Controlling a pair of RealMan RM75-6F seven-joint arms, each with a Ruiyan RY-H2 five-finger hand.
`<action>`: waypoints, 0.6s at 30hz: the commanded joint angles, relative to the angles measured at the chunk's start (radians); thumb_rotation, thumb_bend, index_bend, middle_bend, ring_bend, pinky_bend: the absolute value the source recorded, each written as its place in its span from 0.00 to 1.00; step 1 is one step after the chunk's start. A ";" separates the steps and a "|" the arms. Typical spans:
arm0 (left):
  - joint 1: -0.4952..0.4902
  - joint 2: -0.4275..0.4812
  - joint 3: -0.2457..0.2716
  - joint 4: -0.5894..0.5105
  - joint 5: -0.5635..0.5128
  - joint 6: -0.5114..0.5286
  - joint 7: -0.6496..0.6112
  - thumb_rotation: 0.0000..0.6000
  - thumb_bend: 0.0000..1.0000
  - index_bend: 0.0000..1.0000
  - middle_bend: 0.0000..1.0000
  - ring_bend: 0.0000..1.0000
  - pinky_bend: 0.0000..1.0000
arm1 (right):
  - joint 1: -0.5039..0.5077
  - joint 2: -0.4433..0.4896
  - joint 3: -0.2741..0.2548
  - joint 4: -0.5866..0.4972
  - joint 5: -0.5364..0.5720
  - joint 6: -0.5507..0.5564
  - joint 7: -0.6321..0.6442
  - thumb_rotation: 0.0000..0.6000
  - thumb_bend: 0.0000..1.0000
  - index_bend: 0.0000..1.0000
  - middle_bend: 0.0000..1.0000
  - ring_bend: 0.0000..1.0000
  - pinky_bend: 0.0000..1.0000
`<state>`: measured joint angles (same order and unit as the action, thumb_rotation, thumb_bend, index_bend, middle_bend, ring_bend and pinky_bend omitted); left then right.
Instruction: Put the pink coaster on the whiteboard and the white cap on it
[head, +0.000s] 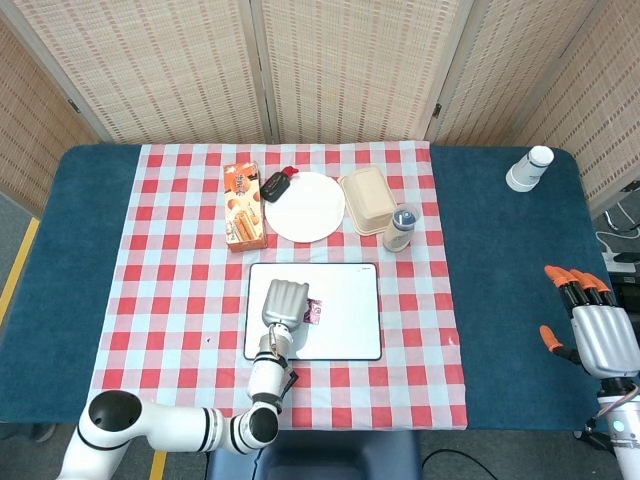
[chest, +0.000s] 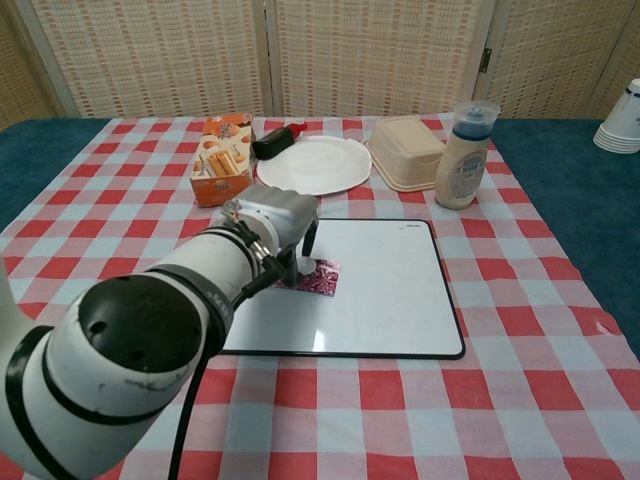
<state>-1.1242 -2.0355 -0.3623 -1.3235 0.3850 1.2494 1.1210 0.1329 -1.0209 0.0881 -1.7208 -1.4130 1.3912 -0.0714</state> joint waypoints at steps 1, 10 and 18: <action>0.002 0.002 -0.001 -0.004 -0.002 0.001 0.003 1.00 0.34 0.46 1.00 1.00 1.00 | 0.000 0.000 0.000 0.000 0.001 -0.001 0.000 1.00 0.29 0.09 0.13 0.00 0.14; 0.016 0.038 -0.013 -0.056 -0.018 0.012 0.026 1.00 0.32 0.41 1.00 1.00 1.00 | 0.001 -0.002 0.003 0.001 0.007 -0.001 -0.005 1.00 0.30 0.09 0.13 0.00 0.14; 0.029 0.080 -0.014 -0.109 -0.020 0.033 0.039 1.00 0.30 0.40 1.00 1.00 1.00 | 0.001 -0.005 0.002 0.001 0.006 -0.001 -0.010 1.00 0.30 0.09 0.13 0.00 0.14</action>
<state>-1.0986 -1.9643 -0.3755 -1.4224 0.3626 1.2762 1.1595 0.1342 -1.0256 0.0903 -1.7195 -1.4071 1.3902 -0.0813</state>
